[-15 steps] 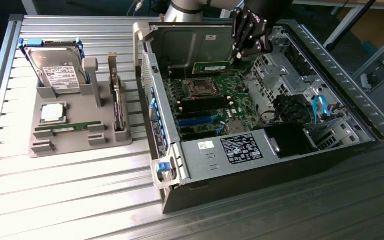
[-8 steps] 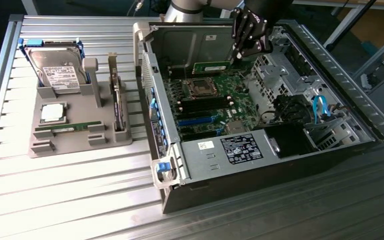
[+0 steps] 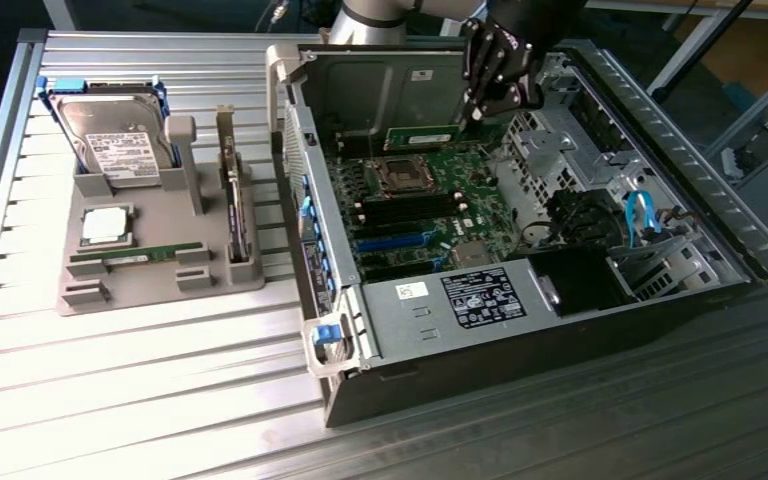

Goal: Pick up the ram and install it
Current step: 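Insert the ram into the slot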

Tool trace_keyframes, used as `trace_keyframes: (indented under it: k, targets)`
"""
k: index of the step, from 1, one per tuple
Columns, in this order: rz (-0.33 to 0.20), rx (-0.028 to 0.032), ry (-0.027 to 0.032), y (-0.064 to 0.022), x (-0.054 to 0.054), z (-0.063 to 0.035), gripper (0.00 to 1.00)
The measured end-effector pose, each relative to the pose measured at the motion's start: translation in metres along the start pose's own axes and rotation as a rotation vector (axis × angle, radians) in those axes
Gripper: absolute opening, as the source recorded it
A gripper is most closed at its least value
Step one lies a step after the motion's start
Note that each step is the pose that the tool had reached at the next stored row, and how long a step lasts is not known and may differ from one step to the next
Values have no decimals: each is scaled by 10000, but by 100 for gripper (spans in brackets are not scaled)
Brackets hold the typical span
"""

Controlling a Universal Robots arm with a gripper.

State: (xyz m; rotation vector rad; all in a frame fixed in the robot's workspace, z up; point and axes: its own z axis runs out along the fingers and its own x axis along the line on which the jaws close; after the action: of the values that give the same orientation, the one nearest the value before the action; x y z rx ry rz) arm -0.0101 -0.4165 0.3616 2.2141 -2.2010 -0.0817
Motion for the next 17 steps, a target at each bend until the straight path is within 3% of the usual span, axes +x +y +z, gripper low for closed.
trace_keyframes:
  k: [7,17]
  targets:
    - [0,0,0,3,3,133,12]
    - [0,0,1,1,10,431,12]
